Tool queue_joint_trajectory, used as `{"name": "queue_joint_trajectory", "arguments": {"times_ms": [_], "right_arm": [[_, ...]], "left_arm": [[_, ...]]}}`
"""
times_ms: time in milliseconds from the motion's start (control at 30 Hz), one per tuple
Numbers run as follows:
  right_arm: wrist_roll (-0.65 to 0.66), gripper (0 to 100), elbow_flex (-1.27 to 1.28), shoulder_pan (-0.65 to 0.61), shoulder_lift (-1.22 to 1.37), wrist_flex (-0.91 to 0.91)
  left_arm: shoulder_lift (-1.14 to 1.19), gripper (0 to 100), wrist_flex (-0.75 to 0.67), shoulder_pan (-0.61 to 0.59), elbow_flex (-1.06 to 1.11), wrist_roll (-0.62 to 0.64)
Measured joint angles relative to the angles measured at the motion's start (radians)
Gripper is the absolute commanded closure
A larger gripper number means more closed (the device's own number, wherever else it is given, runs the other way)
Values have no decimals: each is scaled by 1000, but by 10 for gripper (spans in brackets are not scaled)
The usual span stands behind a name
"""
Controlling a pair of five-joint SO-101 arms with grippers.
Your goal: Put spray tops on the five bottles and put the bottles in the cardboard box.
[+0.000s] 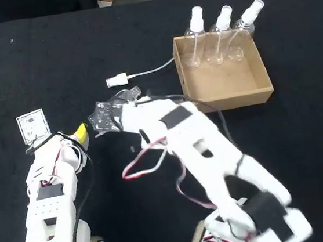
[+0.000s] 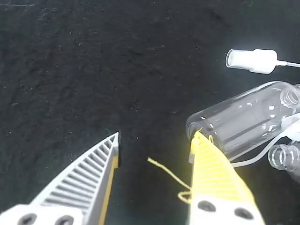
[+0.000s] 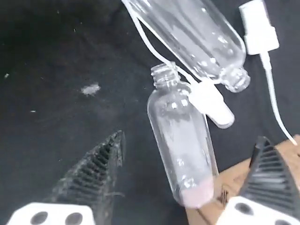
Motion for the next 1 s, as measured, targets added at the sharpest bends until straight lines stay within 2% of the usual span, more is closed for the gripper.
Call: {"name": "queue_joint_trajectory", "arguments": {"times_ms": [200,500,600,700,733,800,900,1000], "right_arm": [[74,620,-130,51,206,0],[157,627,-164,71,390,-3],[158,727,-164,71,391,18],[149,921,-164,71,381,87],[123,989,-164,71,368,110],[48,956,-164,71,342,144],[-118,990,-164,71,299,186],[-284,982,-164,100,238,232]], "left_arm": [[0,759,0,0,0,0],[0,758,0,0,0,0],[0,758,0,0,0,0],[0,758,0,0,0,0],[0,758,0,0,0,0],[0,758,0,0,0,0],[0,758,0,0,0,0],[0,758,0,0,0,0]]}}
